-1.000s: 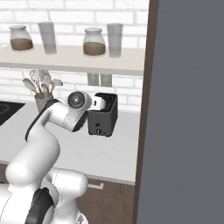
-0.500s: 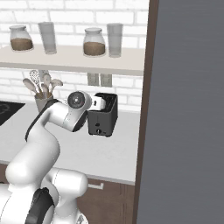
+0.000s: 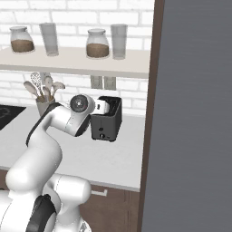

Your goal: Start the toaster. Once the lever pops up, take the bread to the plate on the dining counter.

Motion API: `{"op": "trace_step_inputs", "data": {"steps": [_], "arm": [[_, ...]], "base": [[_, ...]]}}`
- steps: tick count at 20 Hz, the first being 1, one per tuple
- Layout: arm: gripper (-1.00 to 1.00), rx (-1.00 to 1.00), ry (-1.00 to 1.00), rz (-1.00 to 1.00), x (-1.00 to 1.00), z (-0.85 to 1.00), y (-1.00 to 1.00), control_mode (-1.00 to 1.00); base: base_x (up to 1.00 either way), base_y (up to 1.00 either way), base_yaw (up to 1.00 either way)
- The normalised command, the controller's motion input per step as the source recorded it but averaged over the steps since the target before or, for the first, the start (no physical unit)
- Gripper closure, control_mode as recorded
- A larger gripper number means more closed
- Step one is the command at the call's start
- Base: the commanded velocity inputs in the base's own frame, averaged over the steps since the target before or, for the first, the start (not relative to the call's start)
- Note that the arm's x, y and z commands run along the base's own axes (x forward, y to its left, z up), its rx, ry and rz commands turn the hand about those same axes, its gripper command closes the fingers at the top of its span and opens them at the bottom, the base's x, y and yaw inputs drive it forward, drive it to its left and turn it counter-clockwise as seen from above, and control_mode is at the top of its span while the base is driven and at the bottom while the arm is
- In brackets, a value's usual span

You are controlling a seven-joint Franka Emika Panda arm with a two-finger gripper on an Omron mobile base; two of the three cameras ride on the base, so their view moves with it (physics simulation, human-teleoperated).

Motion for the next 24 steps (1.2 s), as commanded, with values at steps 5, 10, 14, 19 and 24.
{"op": "trace_step_inputs", "data": {"steps": [5, 10, 14, 19, 24], "arm": [[-1.0, 0.0, 0.0, 0.0, 0.0, 0.0, 0.0, -1.0], [-1.0, 0.0, 0.0, 0.0, 0.0, 0.0, 0.0, -1.0], [-1.0, 0.0, 0.0, 0.0, 0.0, 0.0, 0.0, -1.0], [-1.0, 0.0, 0.0, 0.0, 0.0, 0.0, 0.0, -1.0], [-1.0, 0.0, 0.0, 0.0, 0.0, 0.0, 0.0, -1.0]], "base": [[0.0, 0.0, 0.0], [0.0, 0.0, 0.0], [0.0, 0.0, 0.0], [0.0, 0.0, 0.0], [0.0, 0.0, 0.0]]}}
